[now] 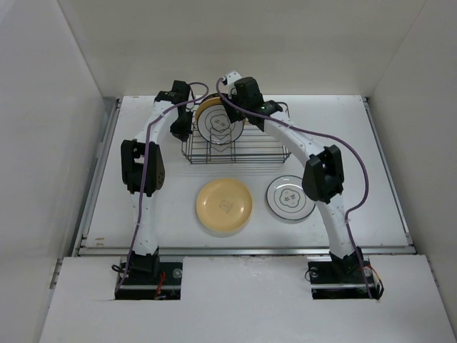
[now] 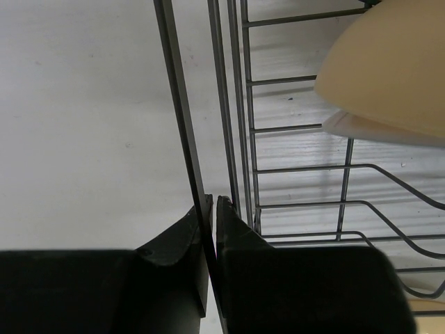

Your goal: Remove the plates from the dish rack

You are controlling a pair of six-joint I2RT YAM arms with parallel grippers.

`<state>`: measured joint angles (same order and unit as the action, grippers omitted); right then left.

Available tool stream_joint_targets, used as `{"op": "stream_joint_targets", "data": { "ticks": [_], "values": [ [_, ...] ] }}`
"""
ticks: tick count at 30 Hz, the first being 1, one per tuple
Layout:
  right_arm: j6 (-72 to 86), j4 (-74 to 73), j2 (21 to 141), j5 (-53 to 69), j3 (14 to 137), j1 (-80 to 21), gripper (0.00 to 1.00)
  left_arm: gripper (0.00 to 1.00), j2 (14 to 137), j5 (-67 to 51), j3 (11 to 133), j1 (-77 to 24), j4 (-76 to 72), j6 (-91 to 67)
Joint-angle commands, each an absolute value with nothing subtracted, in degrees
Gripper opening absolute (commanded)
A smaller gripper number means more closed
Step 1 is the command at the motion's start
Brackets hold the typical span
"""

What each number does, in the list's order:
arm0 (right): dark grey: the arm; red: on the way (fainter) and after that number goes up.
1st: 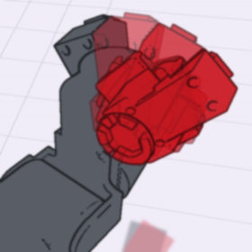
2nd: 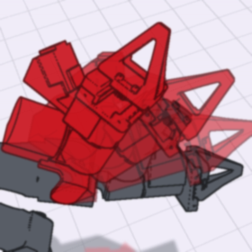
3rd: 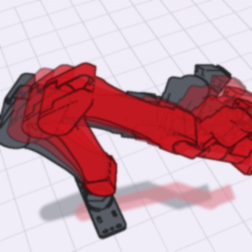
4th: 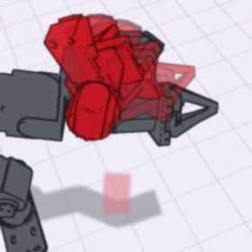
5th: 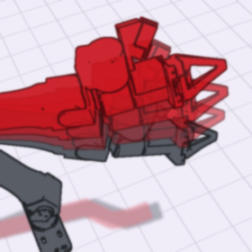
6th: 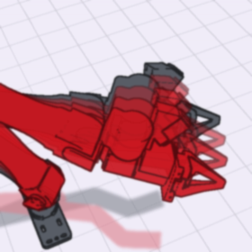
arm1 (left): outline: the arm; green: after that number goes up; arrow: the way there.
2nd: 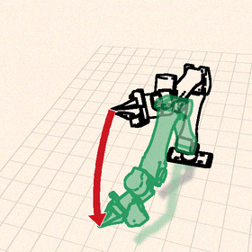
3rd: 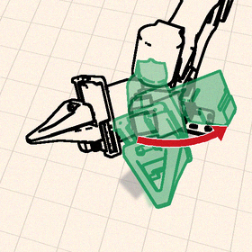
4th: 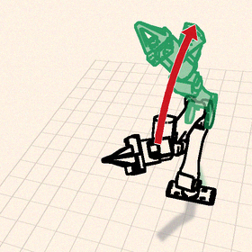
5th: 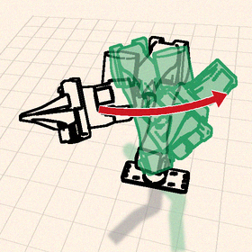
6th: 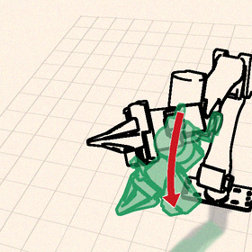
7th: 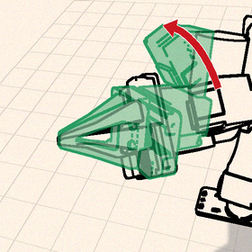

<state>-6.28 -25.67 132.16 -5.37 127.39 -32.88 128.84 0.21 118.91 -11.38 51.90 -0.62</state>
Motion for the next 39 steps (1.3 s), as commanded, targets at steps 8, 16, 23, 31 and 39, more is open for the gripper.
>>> {"op": "stream_joint_targets", "data": {
  "ticks": [8, 16, 23, 31, 39],
  "values": [
    [-8.2, -19.1, 135.9, -3.4, 127.1, -32.2, 0.46, 0.0, 131.0, -2.8, 119.5, -11.0, 57.0, 3.4],
    [-8.2, -19.6, 135.4, -0.4, 127.6, -32.2, 0.06, 0.0, 132.0, -5.4, 120.1, -11.0, 58.1, 2.4],
    [-9.5, -16.7, 126.2, -5.5, 123.2, -33.4, 0.0, 0.0, 132.5, -7.0, 120.7, -9.8, 58.6, -0.2],
    [-10.9, -2.1, 114.8, -11.9, 111.0, -33.9, 0.0, 0.0, 132.5, -5.9, 121.8, -8.7, 59.3, -2.6],
    [-9.9, -0.6, 110.4, -13.8, 108.7, -33.9, 0.0, 0.0, 131.9, -5.9, 121.8, -8.7, 59.3, -3.2]
  ]
}}
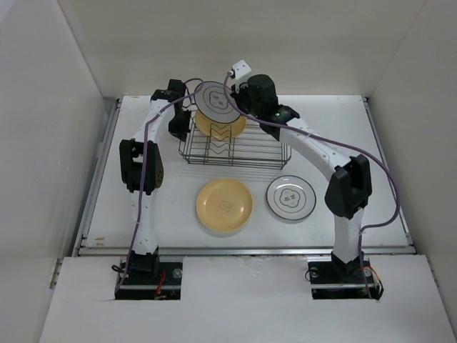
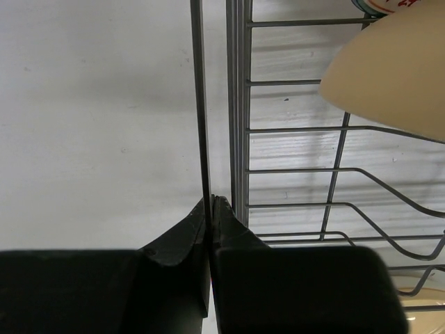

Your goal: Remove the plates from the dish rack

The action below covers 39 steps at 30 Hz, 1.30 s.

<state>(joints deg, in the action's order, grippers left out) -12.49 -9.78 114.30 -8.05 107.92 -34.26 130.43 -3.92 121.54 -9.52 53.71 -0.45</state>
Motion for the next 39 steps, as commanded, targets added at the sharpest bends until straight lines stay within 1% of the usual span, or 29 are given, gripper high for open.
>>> {"op": "stream_joint_targets", "data": {
  "ticks": [1, 3, 5, 6, 8, 9, 12, 13, 14, 15, 16, 17, 19, 20, 22, 23, 24, 26, 29, 35, 36, 37, 38, 39],
  "values": [
    [-7.6, -1.2, 109.9, -13.8, 108.7, -33.9, 0.0, 0.0, 131.9, -5.9, 121.8, -8.7, 59.3, -3.2],
    [-4.2, -5.7, 108.2, -12.7, 110.9, -33.4, 0.0, 0.0, 131.9, -5.9, 121.8, -8.7, 59.3, -3.8],
    [4.3, -10.1, 106.4, -10.5, 112.1, -31.7, 0.0, 0.0, 131.9, -6.4, 121.8, -8.1, 59.3, -3.8],
    [7.8, -14.6, 105.3, -5.4, 112.1, -28.8, 0.0, 0.0, 131.4, -6.4, 121.8, -8.1, 59.3, -3.8],
    [17.2, -18.9, 101.4, 2.5, 109.4, -24.7, 0.0, 0.0, 131.4, -7.6, 121.8, -7.6, 59.3, -4.3],
    [19.8, -21.9, 99.9, 9.2, 104.4, -20.9, 0.0, 0.0, 130.9, -7.6, 121.8, -7.6, 59.3, -4.3],
    [26.8, -22.5, 89.6, 16.1, 92.2, -16.3, 0.0, 0.0, 130.3, -7.6, 121.8, -7.6, 59.3, -5.0],
    [27.9, -23.0, 86.3, 18.0, 83.6, -14.2, 0.0, 0.0, 130.3, -7.6, 121.8, -7.0, 59.3, -5.8],
    [29.9, -24.5, 79.9, 18.0, 76.0, -12.2, 0.0, 0.0, 130.3, -9.0, 121.8, -7.0, 59.3, -5.8],
    [30.7, -24.5, 76.7, 18.0, 75.9, -12.2, 0.0, 0.0, 130.3, -9.9, 121.3, -7.0, 59.3, -6.6],
    [31.5, -26.7, 73.6, 18.0, 69.3, -10.7, 0.0, 0.0, 130.3, -11.0, 121.3, -6.5, 59.3, -6.6],
    [32.0, -28.0, 67.9, 17.5, 66.3, -10.0, 0.0, 0.0, 129.7, -11.9, 121.3, -6.5, 59.3, -7.4],
    [33.5, -30.7, 62.8, 17.0, 60.9, -9.5, 0.0, 0.0, 129.7, -13.6, 121.3, -6.5, 59.3, -7.4],
    [34.0, -33.1, 60.6, 17.0, 55.9, -8.6, 0.0, 0.0, 129.7, -14.1, 121.3, -6.5, 59.3, -7.4],
    [36.9, -35.1, 54.8, 16.3, 51.0, -8.0, 0.0, 0.0, 129.7, -14.2, 121.3, -6.5, 59.3, -7.4],
    [38.2, -36.3, 52.8, 14.4, 46.5, -7.5, 0.0, 0.0, 129.7, -14.2, 121.3, -6.5, 59.3, -6.7],
    [39.7, -36.3, 49.3, 13.4, 44.5, -7.5, 0.0, 0.0, 129.7, -14.2, 121.3, -6.5, 59.3, -6.7],
    [43.2, -37.6, 45.9, 10.0, 40.3, -6.9, 0.0, 0.0, 129.1, -14.2, 121.3, -6.5, 59.3, -4.8],
    [45.3, -38.2, 45.4, 8.6, 37.3, -6.9, 0.0, 0.0, 129.1, -13.6, 121.3, -6.5, 59.3, -4.0],
    [46.0, -37.1, 51.0, 4.8, 35.2, -6.9, 0.01, 0.0, 129.1, -13.1, 121.3, -6.5, 59.9, -3.4],
    [46.0, -37.1, 51.6, 4.7, 34.5, -6.9, 0.06, 0.0, 128.5, -13.1, 120.8, -6.5, 59.9, -3.4],
    [46.0, -37.1, 52.1, 4.7, 34.5, -6.9, 0.15, 0.0, 128.5, -13.1, 120.2, -6.5, 59.9, -3.4],
    [46.0, -37.1, 53.3, 4.7, 34.5, -6.9, 0.29, 0.0, 128.5, -13.1, 120.2, -6.5, 59.9, -2.8],
    [46.0, -37.7, 54.0, 3.7, 34.5, -6.9, 0.47, 0.0, 128.5, -13.1, 120.2, -6.5, 59.9, -2.8]
  ]
}}
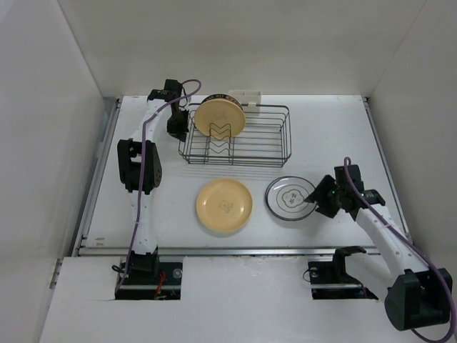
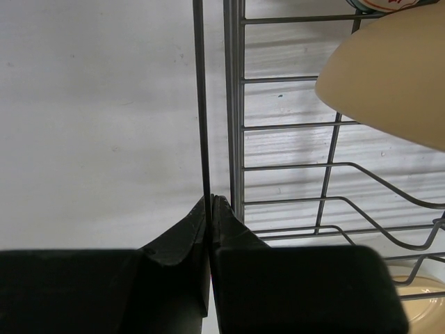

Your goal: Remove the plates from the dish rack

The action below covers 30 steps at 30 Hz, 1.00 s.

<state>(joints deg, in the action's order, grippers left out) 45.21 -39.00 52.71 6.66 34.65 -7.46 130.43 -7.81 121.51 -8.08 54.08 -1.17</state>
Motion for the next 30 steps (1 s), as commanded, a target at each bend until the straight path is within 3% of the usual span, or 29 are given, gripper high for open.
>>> {"op": "stream_joint_targets", "data": {
  "ticks": [1, 3, 5, 12, 15, 19, 25, 30],
  "values": [
    [46.0, -38.4, 54.7, 2.8, 34.5, -6.9, 0.78, 0.0, 128.5, -13.1, 120.2, -6.5, 59.9, -2.8],
    [46.7, -39.0, 56.0, 2.1, 35.1, -6.9, 0.86, 0.0, 128.5, -13.1, 120.2, -6.5, 59.9, -2.8],
    [47.4, -39.7, 56.0, 0.8, 36.5, -6.9, 0.89, 0.0, 128.5, -13.1, 120.2, -6.5, 59.9, -2.8],
    [41.7, -33.8, 51.6, 0.8, 45.6, -10.7, 0.87, 0.01, 126.9, -14.2, 120.2, -6.5, 59.9, 0.3],
    [35.3, -29.2, 56.9, 0.8, 51.2, -13.1, 0.85, 0.04, 126.9, -14.2, 120.8, -6.5, 59.9, 1.8],
    [22.7, -27.8, 75.5, -2.0, 73.9, -20.2, 0.83, 0.06, 127.4, -12.8, 121.4, -6.5, 59.9, 2.5],
    [-1.0, -29.0, 107.3, 4.6, 106.3, -27.4, 0.85, 0.0, 129.5, -14.3, 122.5, -6.5, 62.3, 2.5],
    [-2.4, -27.3, 124.8, 8.5, 130.7, -28.1, 0.85, 0.0, 130.5, -16.5, 122.5, -6.5, 62.9, 1.9]
  ]
}}
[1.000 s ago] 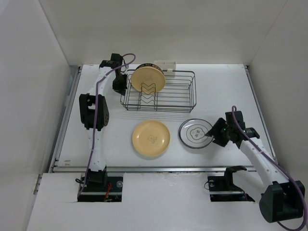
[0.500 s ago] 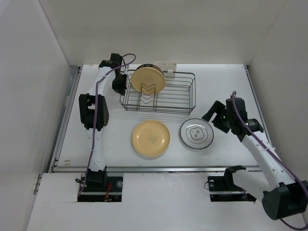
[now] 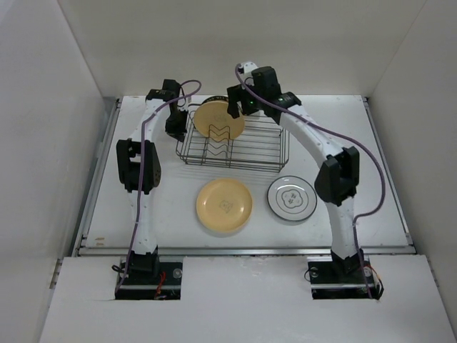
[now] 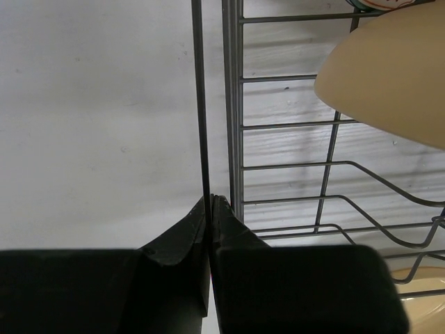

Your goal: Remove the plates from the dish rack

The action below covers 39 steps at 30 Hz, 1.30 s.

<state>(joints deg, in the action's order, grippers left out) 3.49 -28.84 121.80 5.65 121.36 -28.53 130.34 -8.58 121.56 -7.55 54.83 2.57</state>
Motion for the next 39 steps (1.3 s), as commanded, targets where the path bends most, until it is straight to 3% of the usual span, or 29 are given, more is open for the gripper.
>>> {"op": "stream_joint_targets", "data": {
  "ticks": [1, 3, 5, 8, 9, 13, 24, 33, 39],
  "values": [
    [-2.4, -26.5, 127.9, 8.0, 132.3, -28.1, 0.85, 0.0, 130.5, -16.5, 122.0, -6.0, 62.9, 1.9],
    [-3.0, -25.2, 130.0, 9.7, 135.2, -28.1, 0.85, 0.0, 131.1, -16.5, 122.0, -6.0, 63.5, 1.9],
    [-3.0, -24.5, 132.0, 11.6, 135.7, -28.1, 0.79, 0.0, 131.1, -16.5, 122.0, -6.0, 64.0, 1.9],
    [-2.3, -21.6, 133.6, 11.0, 134.0, -29.3, 0.57, 0.0, 131.7, -16.5, 122.5, -6.0, 64.0, 1.9],
    [-2.3, -21.6, 133.6, 11.0, 134.0, -29.3, 0.39, 0.0, 132.3, -17.0, 122.5, -6.0, 64.0, 1.9],
    [-2.3, -20.5, 133.1, 8.2, 133.5, -31.0, 0.0, 0.0, 132.9, -18.3, 124.3, -6.0, 65.1, 1.9],
    [-0.6, 1.9, 116.8, -14.2, 118.9, -32.7, 0.0, 0.0, 132.2, -19.9, 124.3, -5.4, 63.3, -6.8],
    [-1.1, 4.7, 114.1, -20.4, 113.6, -32.7, 0.0, 0.0, 130.7, -15.8, 124.1, -6.0, 60.8, -7.2],
    [-4.7, 9.3, 116.4, -19.3, 110.9, -34.8, 0.0, 0.0, 130.7, -6.4, 125.7, -7.6, 60.3, -3.9]
  ]
}}
